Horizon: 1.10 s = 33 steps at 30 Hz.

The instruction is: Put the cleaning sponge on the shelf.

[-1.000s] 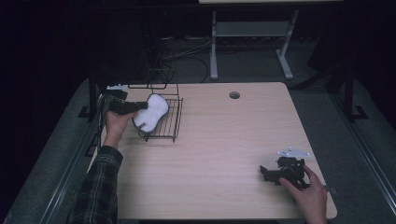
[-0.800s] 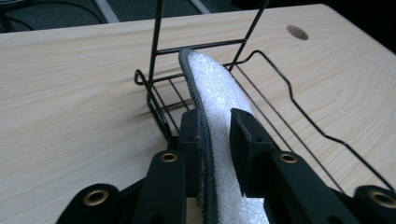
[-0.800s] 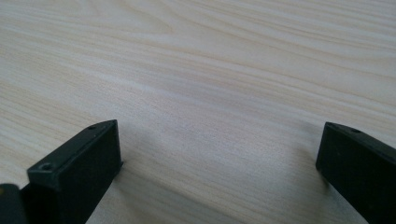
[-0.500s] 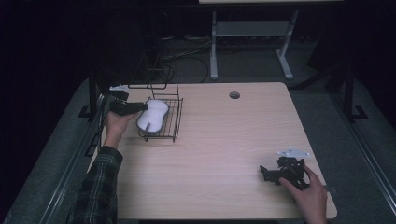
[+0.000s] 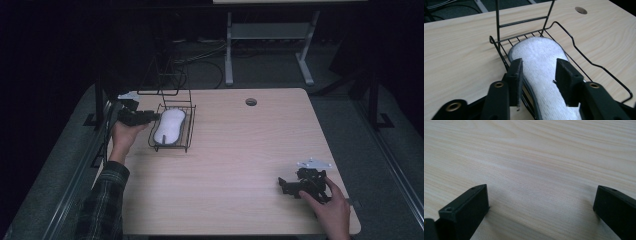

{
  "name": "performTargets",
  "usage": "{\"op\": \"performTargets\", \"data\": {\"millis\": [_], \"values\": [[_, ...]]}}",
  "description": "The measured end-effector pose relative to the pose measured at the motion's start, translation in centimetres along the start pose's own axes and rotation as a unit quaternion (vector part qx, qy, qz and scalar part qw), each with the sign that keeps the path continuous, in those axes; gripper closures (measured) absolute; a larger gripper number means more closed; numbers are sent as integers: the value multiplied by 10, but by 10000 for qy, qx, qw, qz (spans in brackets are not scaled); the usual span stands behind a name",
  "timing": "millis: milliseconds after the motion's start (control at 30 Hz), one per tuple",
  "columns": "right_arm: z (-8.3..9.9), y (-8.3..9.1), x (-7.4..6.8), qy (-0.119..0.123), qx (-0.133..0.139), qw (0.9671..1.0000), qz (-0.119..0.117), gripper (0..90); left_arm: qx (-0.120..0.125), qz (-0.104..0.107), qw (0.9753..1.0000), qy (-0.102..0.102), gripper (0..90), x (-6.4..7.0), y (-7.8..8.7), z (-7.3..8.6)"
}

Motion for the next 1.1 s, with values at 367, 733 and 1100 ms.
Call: {"op": "performTargets", "data": {"millis": [367, 733, 1100], "values": [[0, 0, 0, 3, 1, 10000, 1, 0, -148, 79, 9998, -147, 347, 8, 12, 18], [0, 0, 0, 0, 0, 10000, 1, 0, -362, 49, 9985, -405, 221, 26, 24, 34], [0, 0, 0, 0, 1, 10000, 1, 0, -470, 85, 9975, -524, 181, 45, 36, 55]]}}
Point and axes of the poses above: each handheld gripper's, and its own axes: y roughly backward along the jaws, z roughly out of its underside, x roughly to its right, the point moved 9 cm from there along -y, roughly forward along the jaws, and after that the axes turned 5 degrees about -x, right-handed, at the moved point
